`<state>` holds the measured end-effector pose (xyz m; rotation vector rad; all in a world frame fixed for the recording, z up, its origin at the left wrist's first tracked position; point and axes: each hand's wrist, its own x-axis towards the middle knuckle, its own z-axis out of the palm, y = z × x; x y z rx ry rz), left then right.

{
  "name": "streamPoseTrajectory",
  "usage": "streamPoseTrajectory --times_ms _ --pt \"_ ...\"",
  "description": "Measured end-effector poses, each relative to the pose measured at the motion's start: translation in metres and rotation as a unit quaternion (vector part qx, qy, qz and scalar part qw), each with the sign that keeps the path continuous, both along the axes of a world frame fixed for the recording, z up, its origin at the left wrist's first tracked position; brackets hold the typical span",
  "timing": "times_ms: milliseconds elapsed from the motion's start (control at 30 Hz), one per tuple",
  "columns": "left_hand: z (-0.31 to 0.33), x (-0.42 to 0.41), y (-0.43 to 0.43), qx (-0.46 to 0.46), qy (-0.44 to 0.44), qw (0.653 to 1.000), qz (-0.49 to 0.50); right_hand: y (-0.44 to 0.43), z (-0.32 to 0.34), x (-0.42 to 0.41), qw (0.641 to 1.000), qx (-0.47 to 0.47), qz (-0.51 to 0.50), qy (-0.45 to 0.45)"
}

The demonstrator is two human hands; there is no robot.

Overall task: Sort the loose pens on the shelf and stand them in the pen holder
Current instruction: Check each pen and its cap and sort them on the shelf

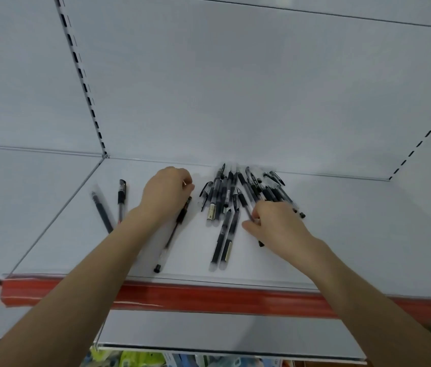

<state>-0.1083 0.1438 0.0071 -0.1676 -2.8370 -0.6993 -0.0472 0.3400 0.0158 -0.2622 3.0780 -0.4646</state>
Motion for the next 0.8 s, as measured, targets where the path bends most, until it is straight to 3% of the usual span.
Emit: streamPoseTrajectory --times_ms 167,333,600,700,733,800 --pt "0.001 -0.010 0.018 0.008 -0.035 0.999 -0.020 0.013 0.000 0.004 0.992 -0.113 -0.026 -0.044" --pt "0.002 -0.024 0.031 -0.014 -0.069 0.997 -0.032 0.029 0.005 0.015 0.971 -0.225 -0.084 -0.016" --pt "0.002 -0.041 0.028 -0.046 -0.114 0.992 -0.037 0.029 0.006 0.022 0.959 -0.274 -0.070 0.017" --pt "0.009 -0.033 0.021 0.119 -0.052 0.991 -0.014 0.028 0.008 0.023 0.953 -0.295 -0.058 0.046" --pt "0.014 -0.027 0.020 0.218 -0.045 0.975 -0.017 0.027 0.011 0.024 0.949 -0.306 -0.048 0.065" --pt "0.030 -0.009 0.019 0.431 -0.081 0.897 -0.050 0.022 0.018 0.026 0.939 -0.326 -0.018 0.105"
